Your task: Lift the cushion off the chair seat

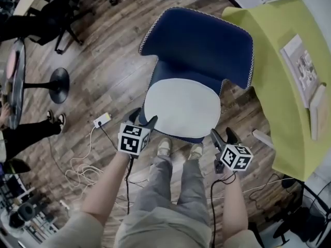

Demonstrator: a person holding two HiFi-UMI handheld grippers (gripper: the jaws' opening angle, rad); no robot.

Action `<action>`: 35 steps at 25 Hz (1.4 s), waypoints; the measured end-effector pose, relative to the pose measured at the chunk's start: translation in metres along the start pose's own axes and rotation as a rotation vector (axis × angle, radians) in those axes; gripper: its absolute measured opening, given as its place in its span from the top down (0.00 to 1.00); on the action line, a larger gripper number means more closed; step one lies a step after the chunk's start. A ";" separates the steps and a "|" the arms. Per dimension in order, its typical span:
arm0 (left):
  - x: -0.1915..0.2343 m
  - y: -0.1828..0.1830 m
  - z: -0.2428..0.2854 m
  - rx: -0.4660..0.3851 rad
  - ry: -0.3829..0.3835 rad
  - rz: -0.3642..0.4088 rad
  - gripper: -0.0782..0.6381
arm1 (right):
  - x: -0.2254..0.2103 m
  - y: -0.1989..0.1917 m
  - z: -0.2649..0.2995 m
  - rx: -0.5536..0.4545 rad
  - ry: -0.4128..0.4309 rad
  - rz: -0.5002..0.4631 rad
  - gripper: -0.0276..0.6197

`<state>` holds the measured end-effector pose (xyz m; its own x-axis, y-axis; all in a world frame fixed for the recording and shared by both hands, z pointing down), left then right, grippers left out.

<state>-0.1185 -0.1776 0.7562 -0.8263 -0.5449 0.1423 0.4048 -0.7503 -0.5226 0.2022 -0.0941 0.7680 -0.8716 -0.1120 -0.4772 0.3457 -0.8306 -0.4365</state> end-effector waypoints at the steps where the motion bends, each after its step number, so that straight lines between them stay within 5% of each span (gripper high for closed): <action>1: 0.002 -0.006 0.011 0.014 0.001 -0.005 0.49 | -0.007 -0.002 0.009 0.007 -0.008 0.011 0.44; 17: 0.032 -0.099 0.135 0.175 0.044 -0.142 0.48 | -0.093 -0.034 0.116 0.069 -0.072 0.060 0.39; 25: 0.040 -0.116 0.148 0.143 0.069 -0.222 0.48 | -0.101 -0.058 0.140 0.106 -0.061 0.077 0.40; 30: 0.039 -0.117 0.149 0.128 0.067 -0.244 0.48 | -0.094 -0.058 0.138 0.090 -0.027 0.067 0.60; 35: 0.044 -0.114 0.146 0.146 0.063 -0.268 0.57 | -0.072 -0.054 0.133 0.094 -0.109 -0.157 0.76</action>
<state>-0.1433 -0.1705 0.9451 -0.9320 -0.2995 0.2040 0.2174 -0.9125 -0.3464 0.1997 -0.1139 0.9271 -0.9465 -0.0308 -0.3213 0.1728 -0.8891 -0.4238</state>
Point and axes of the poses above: the fingertips, and each gripper's own axes: z forward along the fingers, x to its left, y out of its top, the point moved 4 cm from there along -z, backward along the fingers, and after that the axes turned 6 degrees about z, right-handed, at the moved point
